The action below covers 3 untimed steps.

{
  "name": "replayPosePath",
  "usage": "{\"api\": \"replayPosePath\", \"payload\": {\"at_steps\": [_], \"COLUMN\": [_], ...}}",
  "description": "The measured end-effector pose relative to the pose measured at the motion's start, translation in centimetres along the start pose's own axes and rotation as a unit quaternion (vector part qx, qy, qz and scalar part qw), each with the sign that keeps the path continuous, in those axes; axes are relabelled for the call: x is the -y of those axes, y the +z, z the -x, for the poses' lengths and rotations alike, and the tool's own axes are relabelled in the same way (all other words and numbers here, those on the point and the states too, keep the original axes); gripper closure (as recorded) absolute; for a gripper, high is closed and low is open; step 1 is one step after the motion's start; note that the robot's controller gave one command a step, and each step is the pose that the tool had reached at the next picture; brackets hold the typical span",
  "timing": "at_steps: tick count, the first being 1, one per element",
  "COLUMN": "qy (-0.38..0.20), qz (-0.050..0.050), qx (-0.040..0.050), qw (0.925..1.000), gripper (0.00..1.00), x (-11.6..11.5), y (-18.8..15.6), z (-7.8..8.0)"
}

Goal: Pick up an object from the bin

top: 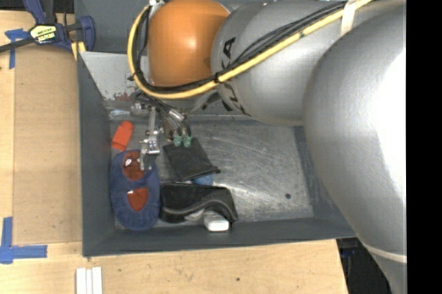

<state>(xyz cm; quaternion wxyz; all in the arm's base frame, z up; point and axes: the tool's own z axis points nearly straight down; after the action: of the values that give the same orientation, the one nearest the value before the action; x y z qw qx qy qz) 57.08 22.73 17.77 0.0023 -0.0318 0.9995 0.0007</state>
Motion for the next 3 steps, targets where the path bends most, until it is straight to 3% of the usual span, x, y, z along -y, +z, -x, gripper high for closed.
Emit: {"api": "replayPosePath", "payload": {"at_steps": [1,2,3], "qy": [-0.188,-0.188,-0.188], "qz": [0.001,0.001,0.001], "qx": [0.0066,0.0049,0.0050], "qw": [0.9822,0.9822,0.9822], "gripper": [0.00,1.00,0.00], "x": [1.81,1.87,1.86], "y": [7.45,7.83,7.84], "z": [1.84,1.74,1.73]}}
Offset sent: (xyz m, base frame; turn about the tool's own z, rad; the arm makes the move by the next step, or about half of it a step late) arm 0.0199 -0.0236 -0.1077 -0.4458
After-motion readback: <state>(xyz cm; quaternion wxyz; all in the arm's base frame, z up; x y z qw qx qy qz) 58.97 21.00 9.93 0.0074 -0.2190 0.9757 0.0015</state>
